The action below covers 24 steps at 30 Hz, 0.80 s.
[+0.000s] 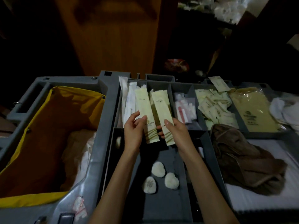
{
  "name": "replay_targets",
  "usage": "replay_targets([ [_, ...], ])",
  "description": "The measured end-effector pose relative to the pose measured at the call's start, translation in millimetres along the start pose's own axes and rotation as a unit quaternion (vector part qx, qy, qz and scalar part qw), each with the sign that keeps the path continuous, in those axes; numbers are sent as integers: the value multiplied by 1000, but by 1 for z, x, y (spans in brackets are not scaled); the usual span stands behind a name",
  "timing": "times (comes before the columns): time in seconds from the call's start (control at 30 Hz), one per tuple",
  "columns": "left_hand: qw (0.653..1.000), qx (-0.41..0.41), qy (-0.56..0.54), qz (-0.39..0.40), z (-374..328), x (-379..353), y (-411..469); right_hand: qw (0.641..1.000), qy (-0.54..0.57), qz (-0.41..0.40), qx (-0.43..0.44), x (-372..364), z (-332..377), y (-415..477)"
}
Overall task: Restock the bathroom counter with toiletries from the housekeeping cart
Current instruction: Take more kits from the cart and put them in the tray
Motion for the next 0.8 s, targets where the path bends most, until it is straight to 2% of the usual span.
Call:
replay_targets([
  [0.13,997,26,4,68,3,-22,-20,999,45,-24,-8,18,-7,-24],
  [0.27,993,43,-4,112,6,-50,-53,998,26,-60,15,57,-3,-51],
  [0.43,976,42,44,208,19,-109,-104,984,74,-164,-3,121,-16,-100],
  [0.63,931,76,103,341,53,-187,-192,953,104,-285,-7,205,-30,-193],
  [0.8,871,139,137,450,87,-240,-296,909,136,-395,0,272,-53,-299],
])
Point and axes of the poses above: each hand's wrist, its own y-axis towards the middle knuckle, its own x-axis out of the back of the hand, z = x × y, the point moved 6 cm from there along y, towards the middle knuckle, and after that the axes turned 1 degree about x, right-handed, at the moved point
